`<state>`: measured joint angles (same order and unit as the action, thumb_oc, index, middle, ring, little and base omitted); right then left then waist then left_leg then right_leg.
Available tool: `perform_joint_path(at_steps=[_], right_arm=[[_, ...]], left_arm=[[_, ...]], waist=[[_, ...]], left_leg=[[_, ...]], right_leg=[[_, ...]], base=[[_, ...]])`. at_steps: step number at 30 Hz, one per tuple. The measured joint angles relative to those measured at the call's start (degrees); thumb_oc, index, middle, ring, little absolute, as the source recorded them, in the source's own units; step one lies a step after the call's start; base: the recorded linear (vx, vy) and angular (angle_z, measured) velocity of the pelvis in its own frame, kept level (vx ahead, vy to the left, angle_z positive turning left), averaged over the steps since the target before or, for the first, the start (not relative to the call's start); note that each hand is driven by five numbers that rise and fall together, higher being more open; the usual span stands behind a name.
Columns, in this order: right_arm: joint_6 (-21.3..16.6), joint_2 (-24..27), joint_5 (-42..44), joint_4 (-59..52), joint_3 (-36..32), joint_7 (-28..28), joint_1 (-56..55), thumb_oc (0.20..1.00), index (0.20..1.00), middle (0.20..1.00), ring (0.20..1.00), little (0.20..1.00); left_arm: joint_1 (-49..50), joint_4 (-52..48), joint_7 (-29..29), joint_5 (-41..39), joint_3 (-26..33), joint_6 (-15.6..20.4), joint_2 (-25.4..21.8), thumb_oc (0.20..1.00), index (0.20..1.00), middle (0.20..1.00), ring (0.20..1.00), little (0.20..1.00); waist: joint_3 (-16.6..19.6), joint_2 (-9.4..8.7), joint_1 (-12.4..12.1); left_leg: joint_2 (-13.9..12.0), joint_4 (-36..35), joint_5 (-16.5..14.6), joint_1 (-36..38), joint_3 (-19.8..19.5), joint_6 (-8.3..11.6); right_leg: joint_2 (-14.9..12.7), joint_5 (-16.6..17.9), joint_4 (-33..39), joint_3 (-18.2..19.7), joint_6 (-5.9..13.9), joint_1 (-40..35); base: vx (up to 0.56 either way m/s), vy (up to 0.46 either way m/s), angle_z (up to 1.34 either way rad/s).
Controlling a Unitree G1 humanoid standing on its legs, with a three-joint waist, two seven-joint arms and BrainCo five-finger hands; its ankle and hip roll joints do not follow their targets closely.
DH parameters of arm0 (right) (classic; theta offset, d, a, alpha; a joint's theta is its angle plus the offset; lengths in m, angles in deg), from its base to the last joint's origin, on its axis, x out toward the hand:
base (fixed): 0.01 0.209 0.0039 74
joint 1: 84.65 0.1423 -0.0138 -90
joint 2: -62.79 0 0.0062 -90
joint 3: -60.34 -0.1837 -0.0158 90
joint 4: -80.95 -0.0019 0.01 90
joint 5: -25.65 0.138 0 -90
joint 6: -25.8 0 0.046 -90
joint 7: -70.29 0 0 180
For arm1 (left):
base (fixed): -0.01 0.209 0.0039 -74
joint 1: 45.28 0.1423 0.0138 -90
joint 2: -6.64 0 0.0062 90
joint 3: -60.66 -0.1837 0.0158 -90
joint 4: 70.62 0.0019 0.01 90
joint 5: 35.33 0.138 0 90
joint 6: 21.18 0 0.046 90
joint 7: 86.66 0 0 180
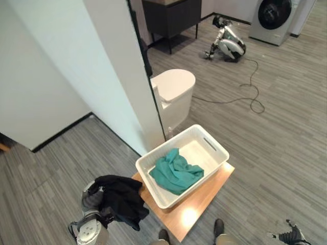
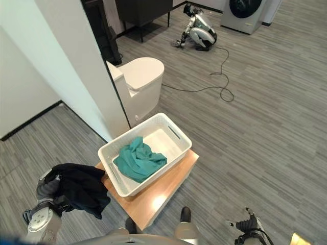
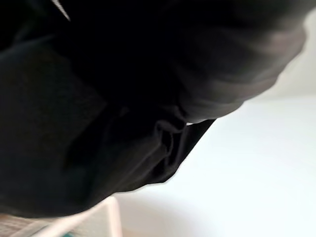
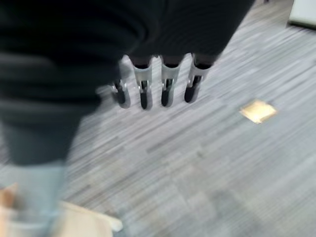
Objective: Pick up bed clothes into laundry basket.
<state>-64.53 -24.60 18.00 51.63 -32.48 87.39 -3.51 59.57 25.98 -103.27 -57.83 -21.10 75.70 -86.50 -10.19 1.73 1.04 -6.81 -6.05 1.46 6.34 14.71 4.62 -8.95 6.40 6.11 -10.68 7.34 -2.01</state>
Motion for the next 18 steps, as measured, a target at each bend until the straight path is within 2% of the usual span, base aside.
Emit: perform_joint_path(at_steps=[2,4,7,13,18], right_arm=[[1.0,-1.7,2.1,9.0,3.1,-1.3,2.5,1.0,1.0,1.0,1.0,1.0],[1.7,-3.0,1.0,13.2,7.4,-3.5,1.8,1.0,1.0,1.0,1.0,1.0],[2.7,-4.2,-0.5,14.3,7.8,-5.7,-0.1,1.0,1.0,1.0,1.0,1.0],[2.8,-3.8,-3.5,12.0,9.1,-6.3,0.0,1.0,1.0,1.0,1.0,1.0],[2.8,-2.7,-3.6,10.4,9.8,-6.2,1.4,1.0,1.0,1.0,1.0,1.0]], left_arm=[[-1.1,-4.5,0.0,3.8,-0.1,0.6,-4.1,0.2,0.2,0.2,0.2,0.2],[-1.1,-10.6,0.1,6.1,0.6,1.8,-6.9,0.2,0.2,0.2,0.2,0.2],[-1.4,-18.0,0.7,8.1,1.4,5.0,-9.2,0.2,0.2,0.2,0.2,0.2],[-5.2,-22.0,2.0,10.0,0.9,7.1,-9.6,0.2,0.2,0.2,0.2,0.2],[-6.8,-21.9,4.1,9.6,-3.0,7.0,-9.8,0.2,0.2,0.2,0.2,0.2]], waist=[[0.5,0.78,-1.0],[1.0,1.19,-1.4],[1.4,1.78,-1.4],[1.7,2.33,-1.1],[2.0,2.78,-0.2]], left_leg=[[0.1,0.0,0.0,0.2,0.0,-0.05],[0.2,0.0,0.0,0.6,0.0,0.04],[0.2,0.0,-0.1,0.9,-0.6,0.09],[0.1,0.0,-0.1,1.0,-0.6,0.08],[0.1,0.0,-0.1,1.3,0.1,0.1]], right_leg=[[-0.1,0.0,0.0,0.0,0.0,-0.2],[-0.1,-0.1,0.0,-0.1,0.18,-0.5],[-0.2,0.0,0.0,-0.7,0.35,-1.5],[0.0,-0.1,0.0,-0.8,0.36,-1.5],[-0.1,-0.2,0.0,-0.1,0.07,-1.4]], base=[[0.01,-0.017,0.02],[0.02,-0.041,0.02],[0.01,-0.031,0.09],[0.0,-0.006,0.01],[0.0,-0.013,-0.05]])
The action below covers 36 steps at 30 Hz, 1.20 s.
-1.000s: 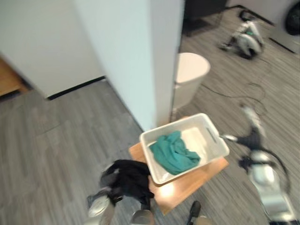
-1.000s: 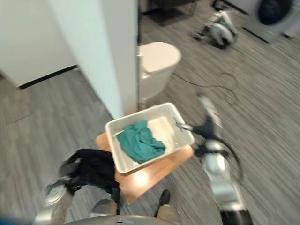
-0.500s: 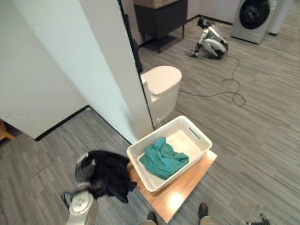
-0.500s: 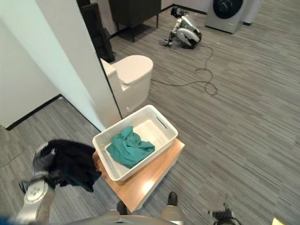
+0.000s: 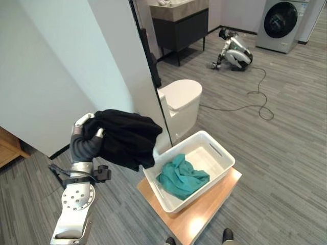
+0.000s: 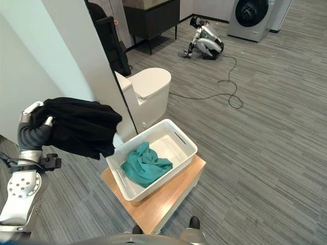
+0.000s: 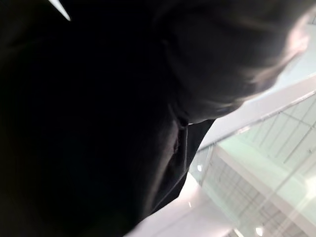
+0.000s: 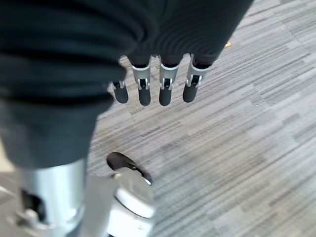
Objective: Pick up bed clothes into laundry basket.
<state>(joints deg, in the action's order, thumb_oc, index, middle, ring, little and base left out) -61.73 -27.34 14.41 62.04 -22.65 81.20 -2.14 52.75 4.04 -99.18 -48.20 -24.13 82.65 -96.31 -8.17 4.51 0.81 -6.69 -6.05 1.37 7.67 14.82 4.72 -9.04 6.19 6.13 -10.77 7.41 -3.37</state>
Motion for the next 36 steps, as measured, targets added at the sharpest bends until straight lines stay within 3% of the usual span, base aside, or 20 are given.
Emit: perform_joint_path(at_steps=[6,16,29,36], right_arm=[[0.1,-0.1,0.0,-0.4,0.1,0.0,-0.2,1.0,1.0,1.0,1.0,1.0],[0.7,-0.2,0.2,-0.4,0.1,0.8,-0.8,1.0,1.0,1.0,1.0,1.0],[1.0,0.0,2.8,-0.8,-2.1,3.2,-1.0,1.0,1.0,1.0,1.0,1.0],[1.0,-0.2,4.5,-0.6,-1.5,5.0,-0.9,1.0,1.0,1.0,1.0,1.0]], left_arm=[[-3.7,0.3,1.7,-0.3,-5.5,-0.7,0.0,0.2,0.2,0.2,0.2,0.2],[-16.7,6.3,-0.9,4.5,-12.5,-2.2,0.1,0.2,0.2,0.2,0.2,0.2],[-22.5,24.3,-2.7,12.2,-21.2,-7.8,2.2,0.2,0.2,0.2,0.2,0.2],[-27.5,42.0,-4.3,16.4,-26.0,-10.2,8.0,0.2,0.2,0.2,0.2,0.2]], waist=[[-0.1,-0.07,1.6],[-0.1,-0.47,5.1],[-0.6,-1.79,8.7],[-0.9,-2.34,10.1]], left_leg=[[0.0,0.0,-0.1,0.4,0.4,0.1],[-0.3,0.0,-0.4,0.5,2.2,0.59],[-0.4,0.0,-0.6,-0.7,5.3,0.65],[-0.2,0.0,-0.3,-3.5,6.6,0.75]], right_leg=[[0.1,0.0,0.0,0.4,-0.02,0.1],[0.5,0.4,0.0,1.9,0.09,1.1],[1.0,1.1,0.0,4.7,0.02,4.3],[1.0,2.0,0.0,6.0,-0.3,8.1]], base=[[0.0,-0.014,-0.05],[0.0,-0.014,-0.08],[-0.01,-0.003,-0.12],[-0.04,0.003,-0.1]])
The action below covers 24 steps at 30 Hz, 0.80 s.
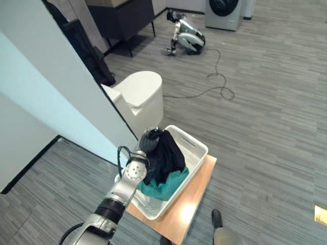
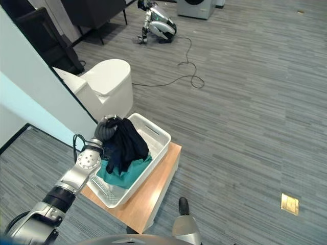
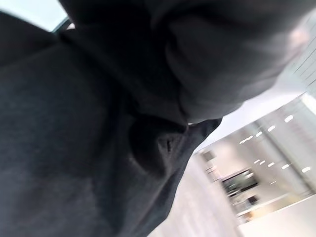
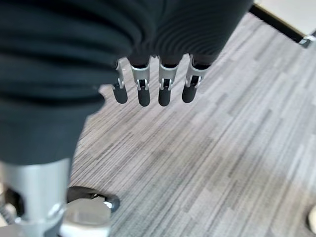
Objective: Pick up bed clothes into laundry basket.
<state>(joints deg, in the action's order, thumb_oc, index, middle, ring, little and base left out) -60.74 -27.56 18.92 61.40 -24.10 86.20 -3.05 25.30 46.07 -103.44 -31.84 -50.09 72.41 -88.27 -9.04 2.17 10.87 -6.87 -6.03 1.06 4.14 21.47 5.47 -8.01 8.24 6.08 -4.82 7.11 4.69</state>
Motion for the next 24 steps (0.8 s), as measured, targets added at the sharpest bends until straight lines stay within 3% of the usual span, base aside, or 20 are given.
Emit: perform_joint_path(at_steps=[2,3,4,10,16,17,18,20,22,24], right_arm=[[0.1,0.2,0.2,0.7,0.0,0.0,0.7,1.0,1.0,1.0,1.0,1.0],[0.2,0.4,0.3,1.2,0.0,0.0,1.0,1.0,1.0,1.0,1.0,1.0],[0.2,0.5,0.5,1.3,0.0,0.0,1.5,1.0,1.0,1.0,1.0,1.0],[0.0,1.6,0.5,-0.5,-0.1,-0.1,4.3,1.0,1.0,1.0,1.0,1.0],[-0.5,9.4,2.5,-28.9,-4.0,0.2,3.0,1.0,1.0,1.0,1.0,1.0],[0.3,10.4,2.4,-36.5,-6.0,0.1,1.8,1.0,1.0,1.0,1.0,1.0],[-2.3,11.8,0.3,-50.7,-9.2,2.5,-0.9,1.0,1.0,1.0,1.0,1.0],[-3.2,11.1,-1.0,-61.6,-10.3,3.0,-3.4,1.0,1.0,1.0,1.0,1.0],[-4.8,6.5,-2.4,-73.4,-11.2,3.6,-8.2,1.0,1.0,1.0,1.0,1.0],[-5.6,5.9,-4.2,-75.3,-9.3,3.5,-8.6,1.0,1.0,1.0,1.0,1.0]], left_arm=[[-0.4,0.5,0.0,0.0,-1.2,-0.8,0.5,0.2,0.2,0.2,0.2,0.2],[-0.8,0.8,0.0,0.0,-1.5,-0.8,1.0,0.272,0.272,0.272,0.272,0.272],[-0.7,1.1,0.0,0.0,-1.5,-0.7,1.5,1.0,1.0,1.0,1.0,1.0],[1.6,0.5,1.9,-0.6,-1.3,-0.7,2.1,1.0,1.0,1.0,1.0,1.0],[6.1,-11.7,3.9,-6.6,5.3,-0.7,-0.1,1.0,1.0,1.0,1.0,1.0],[7.6,-14.3,4.3,-9.1,7.0,-0.3,-0.2,1.0,1.0,1.0,1.0,1.0],[10.4,-18.7,4.6,-14.0,9.7,1.4,-0.5,1.0,1.0,1.0,1.0,1.0],[13.7,-23.1,4.8,-17.8,11.8,1.6,-0.5,1.0,1.0,1.0,1.0,1.0],[19.4,-31.6,4.7,-22.5,16.2,2.8,-0.4,1.0,1.0,1.0,1.0,1.0],[20.7,-33.8,4.5,-25.0,18.5,4.8,-0.1,1.0,1.0,1.0,1.0,1.0]], waist=[[-0.3,-0.4,0.2],[-0.3,-0.45,0.1],[-0.3,-0.53,0.0],[-0.5,-0.81,-0.2],[-1.0,-1.67,-0.7],[-1.0,-1.63,-0.6],[-1.0,-1.53,-0.2],[-1.0,-2.04,-0.8],[-1.1,-2.12,-0.8],[-1.3,-2.16,-1.3]], left_leg=[[0.0,0.1,0.0,0.0,0.2,-0.03],[0.0,0.1,0.0,0.0,0.2,-0.05],[0.0,0.1,-0.1,0.0,0.2,-0.08],[-0.1,0.0,-0.1,1.1,0.2,-0.05],[0.2,0.0,-0.4,2.1,0.1,-0.26],[0.3,0.0,-0.4,2.1,0.2,-0.26],[0.0,0.0,-0.3,2.4,0.1,-0.29],[-0.2,0.0,-0.4,3.1,-0.1,-0.25],[0.0,0.1,-0.1,3.0,-0.3,0.01],[-0.1,0.3,0.0,2.8,-0.2,-0.15]], right_leg=[[0.1,0.0,0.0,0.2,-0.01,0.1],[0.1,0.0,-0.1,0.2,-0.01,0.1],[0.1,0.0,-0.1,0.2,-0.01,0.1],[0.1,-0.1,0.0,0.1,0.09,-1.1],[0.0,-0.1,0.0,0.3,0.56,-2.1],[0.1,-0.1,0.0,0.4,0.61,-2.0],[0.1,0.0,0.0,0.4,0.69,-2.4],[0.4,-0.3,-0.2,0.2,0.48,-3.2],[0.5,0.3,-0.4,-0.2,-0.12,-3.3],[0.4,0.3,-2.0,-0.2,0.14,-2.8]], base=[[-0.01,0.007,-0.08],[0.0,0.0,0.0],[0.0,0.0,0.0],[0.01,0.021,0.0],[-0.02,0.029,0.0],[0.0,0.0,0.0],[0.0,0.037,0.0],[-0.07,0.008,0.04],[-0.14,-0.01,0.08],[-0.17,0.008,0.04]])
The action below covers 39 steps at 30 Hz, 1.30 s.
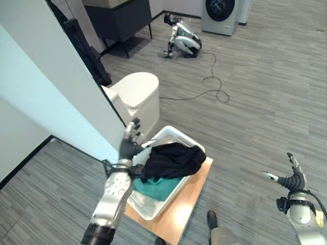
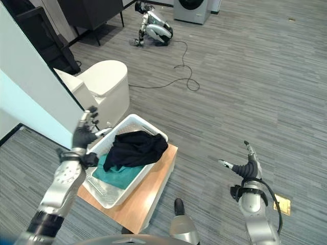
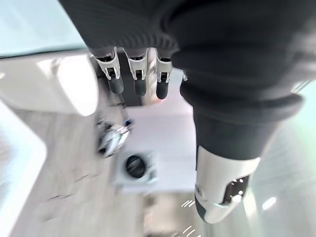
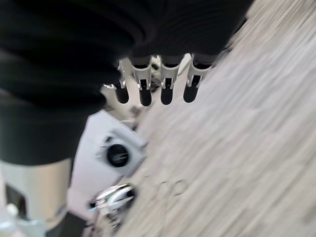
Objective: Pick up bed clothes into laundry basket.
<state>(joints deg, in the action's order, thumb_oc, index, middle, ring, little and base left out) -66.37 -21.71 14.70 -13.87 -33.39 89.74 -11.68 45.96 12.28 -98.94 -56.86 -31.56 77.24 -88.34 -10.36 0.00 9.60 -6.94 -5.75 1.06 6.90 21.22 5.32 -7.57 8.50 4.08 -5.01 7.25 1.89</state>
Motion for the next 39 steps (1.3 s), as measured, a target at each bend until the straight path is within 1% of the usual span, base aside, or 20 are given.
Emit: perform_joint_path(at_steps=[2,6,13,16,20,21,22,23,24,25,26,29,31,32,33,34,35,37,38,39], right_arm=[[-1.4,-0.1,-2.6,-2.0,1.9,-0.1,-0.2,1.0,1.0,1.0,1.0,1.0],[-3.5,0.3,-5.3,-4.5,2.5,-0.3,0.9,1.0,1.0,1.0,1.0,1.0],[-6.7,4.6,-7.2,-4.7,7.3,-1.3,11.2,1.0,1.0,1.0,1.0,1.0],[-7.1,6.8,-7.1,-5.4,9.5,-1.2,12.2,1.0,1.0,1.0,1.0,1.0],[-7.5,7.5,-7.0,-5.3,12.2,-1.1,16.6,1.0,1.0,1.0,1.0,1.0],[-7.6,7.3,-7.0,-6.2,12.1,-1.1,16.6,1.0,1.0,1.0,1.0,1.0],[-8.0,7.3,-7.0,-7.3,11.7,-1.2,16.6,1.0,1.0,1.0,1.0,1.0],[-8.1,6.6,-7.0,-7.3,11.6,-1.3,17.4,1.0,1.0,1.0,1.0,1.0],[-8.1,5.2,-7.0,-8.3,10.9,-1.4,16.5,1.0,1.0,1.0,1.0,1.0],[-8.2,5.9,-7.0,-9.2,10.5,-1.3,15.4,1.0,1.0,1.0,1.0,1.0],[-8.2,7.3,-7.0,-9.8,10.2,-1.2,14.6,1.0,1.0,1.0,1.0,1.0],[-8.8,9.2,-7.0,-10.3,6.8,-0.9,13.2,1.0,1.0,1.0,1.0,1.0],[-8.4,9.7,-7.0,-10.0,5.3,-0.9,12.4,1.0,1.0,1.0,1.0,1.0],[-8.3,11.9,-7.1,-9.8,5.0,-0.8,13.3,1.0,1.0,1.0,1.0,1.0],[-8.3,11.9,-7.1,-9.4,4.7,-0.8,14.3,1.0,1.0,1.0,1.0,1.0],[-8.4,11.3,-7.1,-8.6,4.5,-0.5,14.6,1.0,1.0,1.0,1.0,1.0],[-8.4,11.1,-7.1,-7.7,4.6,-0.5,14.7,1.0,1.0,1.0,1.0,1.0],[-8.6,10.3,-7.2,-7.5,5.5,-0.7,15.0,1.0,1.0,1.0,1.0,1.0],[-8.5,9.2,-7.2,-7.0,5.3,-0.7,15.1,1.0,1.0,1.0,1.0,1.0],[-8.3,9.4,-7.2,-6.1,4.9,-0.7,15.5,1.0,1.0,1.0,1.0,1.0]], left_arm=[[1.7,-2.6,0.0,-3.5,0.9,2.0,1.7,1.0,1.0,1.0,1.0,1.0],[7.7,-5.8,0.2,-5.6,1.4,4.3,2.5,1.0,1.0,1.0,1.0,1.0],[19.2,-2.6,-0.7,-10.6,6.2,5.5,8.6,1.0,1.0,1.0,1.0,1.0],[20.9,-0.2,-0.4,-11.4,6.7,5.9,10.2,1.0,1.0,1.0,1.0,1.0],[16.5,4.1,0.3,-12.2,5.0,6.5,11.2,1.0,1.0,1.0,1.0,1.0],[16.0,3.3,0.9,-12.6,4.0,6.6,10.6,1.0,1.0,1.0,1.0,1.0],[16.0,2.0,1.7,-13.2,3.5,6.9,10.5,1.0,1.0,1.0,1.0,1.0],[15.2,1.9,2.5,-13.5,3.4,7.1,10.4,1.0,1.0,1.0,1.0,1.0],[14.7,3.2,3.3,-13.8,3.4,6.5,9.4,1.0,1.0,1.0,1.0,1.0],[14.7,3.7,3.8,-13.8,3.7,6.4,9.2,1.0,1.0,1.0,1.0,1.0],[15.3,3.7,4.0,-13.8,3.9,6.5,9.6,1.0,1.0,1.0,1.0,1.0],[14.0,3.7,5.1,-14.0,3.5,6.5,9.3,1.0,1.0,1.0,1.0,1.0],[11.3,4.4,5.4,-14.2,1.8,6.4,9.3,1.0,1.0,1.0,1.0,1.0],[10.5,4.4,5.6,-14.3,-0.3,6.5,9.9,1.0,1.0,1.0,1.0,1.0],[10.1,4.9,5.6,-14.4,-1.1,6.2,9.7,1.0,1.0,1.0,1.0,1.0],[9.5,5.5,5.6,-14.4,-1.9,5.6,9.2,1.0,1.0,1.0,1.0,1.0],[10.0,5.4,5.4,-14.4,-2.2,5.1,9.0,1.0,1.0,1.0,1.0,1.0],[10.3,5.8,4.7,-15.0,-0.9,5.0,7.6,1.0,1.0,1.0,1.0,1.0],[10.2,5.9,4.7,-15.5,0.3,4.5,4.4,1.0,1.0,1.0,1.0,1.0],[10.1,6.7,4.8,-15.5,-0.3,3.7,4.8,1.0,1.0,1.0,1.0,1.0]], waist=[[-0.5,0.44,-0.2],[-1.6,0.71,-2.6],[-2.5,6.62,-10.0],[-3.3,7.54,-11.6],[-8.1,6.91,-11.7],[-7.9,5.54,-10.9],[-8.1,4.6,-9.7],[-9.0,3.14,-10.5],[-9.0,-0.28,-10.0],[-9.0,-0.48,-7.6],[-8.8,-0.37,-6.0],[-3.9,4.51,-2.7],[-3.8,4.83,-1.0],[-3.5,5.37,-0.6],[-3.4,6.28,-0.7],[-3.2,5.82,-0.1],[-3.1,6.25,-0.5],[-2.7,4.98,-1.2],[-1.8,0.9,-0.1],[-1.8,1.61,0.0]], left_leg=[[0.4,-0.3,-0.1,-0.9,-1.7,-0.98],[0.3,0.2,1.5,-2.6,-6.3,-1.06],[-5.9,0.2,4.0,-3.9,-8.4,-2.2],[-6.1,1.7,6.4,-5.4,-9.6,0.47],[-4.3,6.4,16.0,-12.1,-8.9,-0.21],[-3.5,3.3,21.7,-13.6,-9.8,2.92],[-2.4,2.2,22.9,-14.6,-11.4,1.43],[-1.6,9.6,16.2,-15.7,-8.6,5.57],[-1.8,30.5,2.9,-15.8,1.3,2.27],[-2.8,39.7,-0.2,-12.8,3.6,3.33],[-4.0,43.2,-1.1,-9.3,4.5,4.36],[-9.8,41.2,-3.3,0.8,5.8,6.78],[-12.9,34.0,-2.8,4.6,8.1,6.21],[-13.4,22.2,2.2,7.3,10.3,3.83],[-11.6,18.1,0.0,8.4,11.0,4.73],[-9.1,13.8,-1.5,9.7,12.5,2.77],[-7.9,10.3,-2.4,10.1,12.8,2.29],[-7.4,7.4,-2.6,7.7,11.7,2.37],[-4.6,6.4,-2.9,5.3,9.1,2.65],[-4.7,5.7,-3.5,5.3,8.8,3.37]], right_leg=[[-0.7,-2.4,-3.4,1.6,1.7,1.3],[0.3,-11.7,-15.2,12.3,1.86,5.0],[5.0,-7.0,-1.0,5.4,-1.57,-3.7],[5.7,-5.1,1.7,4.1,-1.95,-5.2],[4.9,-6.9,-3.9,-2.4,-5.91,-3.7],[5.1,-10.3,-7.4,-2.5,-9.05,-0.2],[3.7,-10.2,-8.4,-3.4,-10.0,1.2],[1.8,-8.9,-8.0,-5.1,-10.09,1.5],[-1.6,-6.0,-4.5,-8.1,-9.22,-1.6],[-2.8,-5.8,-3.0,-11.6,-9.37,-5.3],[-3.2,-7.3,-3.4,-14.0,-9.87,-6.9],[-3.6,-6.7,-5.6,-21.4,-7.49,-5.4],[-6.6,-6.6,-8.9,-25.4,-7.28,-4.9],[-10.8,-7.6,-16.4,-27.1,-7.8,-1.3],[-13.2,-7.3,-19.9,-26.9,-7.97,-0.3],[-15.9,-7.0,-24.6,-27.1,-8.14,1.6],[-16.6,-11.2,-27.6,-27.3,-5.17,4.5],[-12.2,-12.6,-22.9,-27.3,-4.72,8.1],[-10.4,-2.2,-12.6,-28.8,-9.32,6.5],[-10.5,0.8,-11.2,-29.4,-6.75,5.1]], base=[[-0.12,-0.02,0.35],[-0.07,-0.151,0.65],[-0.14,-0.25,0.34],[-0.38,-0.136,0.45],[-0.4,-0.214,0.95],[-0.25,-0.232,1.2],[-0.19,-0.232,1.11],[-0.22,-0.201,1.07],[-0.15,-0.147,1.3],[-0.18,-0.095,1.57],[-0.12,-0.036,1.57],[-0.25,0.082,1.3],[-0.34,0.234,1.76],[-0.47,0.389,1.59],[-0.24,0.219,1.55],[-0.18,0.181,1.1],[-0.2,0.164,0.98],[-0.36,0.327,1.11],[-0.38,0.368,1.57],[-0.27,0.28,1.4]])
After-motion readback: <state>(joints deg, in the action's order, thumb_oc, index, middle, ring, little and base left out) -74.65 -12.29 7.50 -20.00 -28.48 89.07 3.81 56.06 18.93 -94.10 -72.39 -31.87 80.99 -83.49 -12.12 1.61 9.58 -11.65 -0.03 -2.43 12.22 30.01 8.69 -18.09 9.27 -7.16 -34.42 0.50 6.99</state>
